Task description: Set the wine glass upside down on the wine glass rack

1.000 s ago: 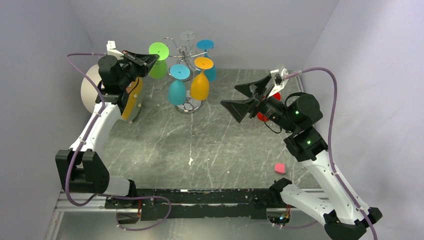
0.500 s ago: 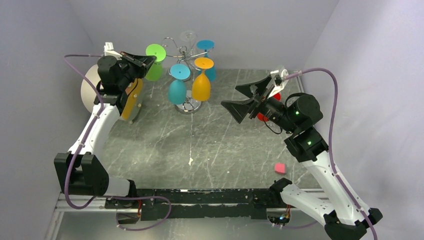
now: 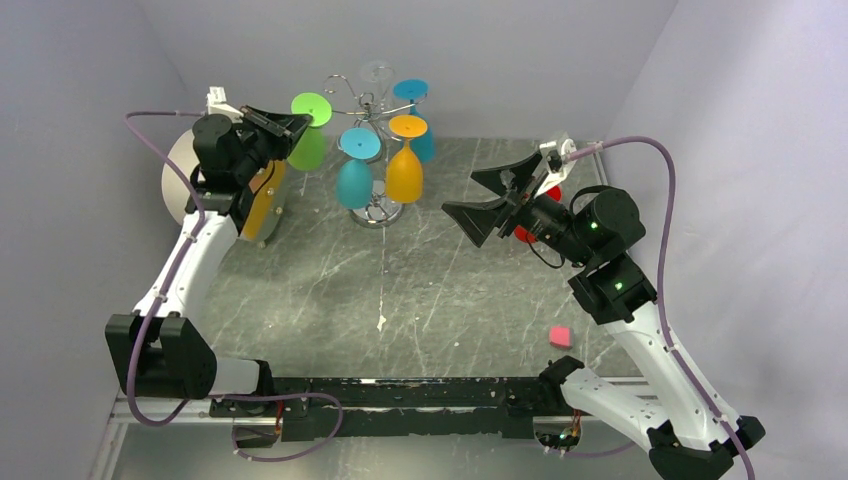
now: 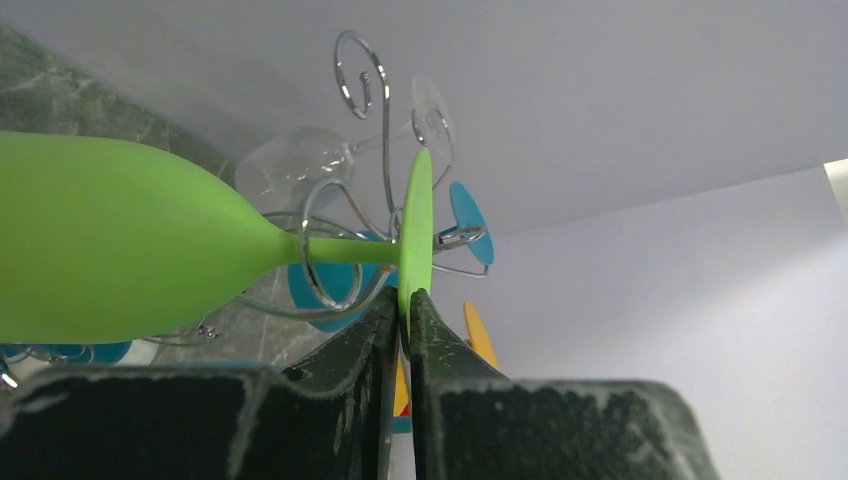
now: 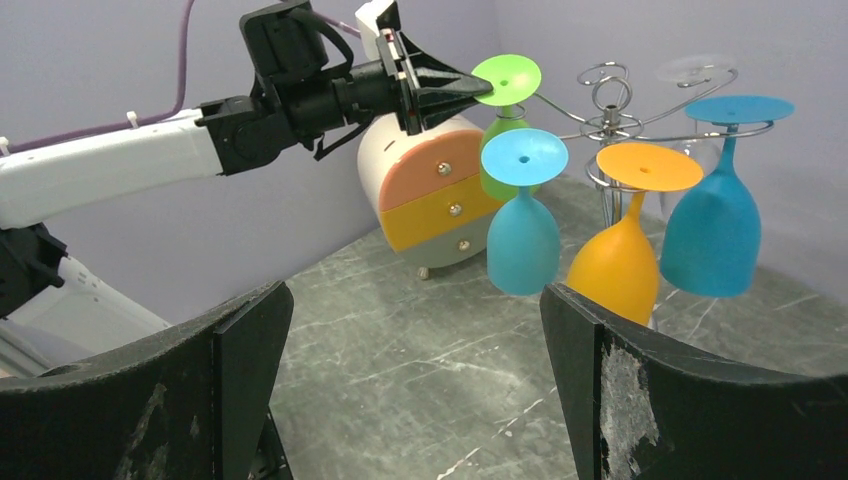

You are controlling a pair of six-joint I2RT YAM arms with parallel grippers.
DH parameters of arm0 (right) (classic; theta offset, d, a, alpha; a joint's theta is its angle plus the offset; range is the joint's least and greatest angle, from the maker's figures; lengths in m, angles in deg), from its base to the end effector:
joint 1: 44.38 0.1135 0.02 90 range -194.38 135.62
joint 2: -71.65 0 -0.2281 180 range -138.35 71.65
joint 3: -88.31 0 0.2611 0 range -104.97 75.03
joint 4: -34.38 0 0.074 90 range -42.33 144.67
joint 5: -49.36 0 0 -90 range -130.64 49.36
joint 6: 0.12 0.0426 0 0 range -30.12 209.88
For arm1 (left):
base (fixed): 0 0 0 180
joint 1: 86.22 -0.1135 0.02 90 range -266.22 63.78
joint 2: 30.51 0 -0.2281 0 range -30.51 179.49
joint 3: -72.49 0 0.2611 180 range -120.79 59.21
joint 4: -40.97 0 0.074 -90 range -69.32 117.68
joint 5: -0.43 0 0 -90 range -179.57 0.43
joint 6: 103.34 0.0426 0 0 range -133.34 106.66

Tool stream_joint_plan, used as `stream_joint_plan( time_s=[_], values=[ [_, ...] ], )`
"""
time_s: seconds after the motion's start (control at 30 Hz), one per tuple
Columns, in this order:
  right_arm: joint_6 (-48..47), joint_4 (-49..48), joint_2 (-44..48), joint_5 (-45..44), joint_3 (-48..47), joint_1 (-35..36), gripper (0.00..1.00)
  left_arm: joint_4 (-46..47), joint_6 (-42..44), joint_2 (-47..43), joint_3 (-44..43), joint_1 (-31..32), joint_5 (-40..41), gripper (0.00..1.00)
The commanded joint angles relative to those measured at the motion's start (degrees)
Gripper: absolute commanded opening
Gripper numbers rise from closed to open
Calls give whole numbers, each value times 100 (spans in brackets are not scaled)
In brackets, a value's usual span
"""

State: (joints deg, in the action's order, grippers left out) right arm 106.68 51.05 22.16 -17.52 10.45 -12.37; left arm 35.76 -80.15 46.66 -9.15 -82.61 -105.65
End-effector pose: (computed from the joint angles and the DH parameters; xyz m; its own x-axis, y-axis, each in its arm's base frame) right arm 0.1712 0.1268 0.4339 -0.0705 0.2694 -0.9604 -0.8285 0.5204 0.2068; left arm 0.3432 -0.0335 0.3548 -0.3148 -0.8651 -0.3905 0.1208 0.3715 -0.9205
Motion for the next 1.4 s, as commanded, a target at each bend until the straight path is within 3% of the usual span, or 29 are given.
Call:
stream_joint_plan(
  time_s=[0.0,0.43,0.67,0.77,0.87,0.97,1.13,1.37],
  values=[
    [-143,-20,40,35,-2,25,100,34,67,-159,177,-10,-144,14],
    [-172,66,-131,-171,-43,22,100,-389,498,-353,227,-10,78,27],
    [-168,353,-322,-1085,-50,24,100,-732,948,-760,418,-10,510,45],
    [-175,436,-397,-1674,3,25,100,-832,1200,-989,542,-10,703,63],
    [-197,489,-488,-2121,105,25,100,-1182,1649,-1234,473,-10,908,74],
    [-305,655,-723,-2675,171,25,100,-1480,2131,-1547,468,-10,1017,100],
    [-700,1299,-1432,-3538,-199,28,100,-1913,2969,-2193,665,-11,932,99],
    [-1229,1221,-2114,-5087,-455,-66,94,-2027,4057,-3327,1729,-10,224,99]
  ],
)
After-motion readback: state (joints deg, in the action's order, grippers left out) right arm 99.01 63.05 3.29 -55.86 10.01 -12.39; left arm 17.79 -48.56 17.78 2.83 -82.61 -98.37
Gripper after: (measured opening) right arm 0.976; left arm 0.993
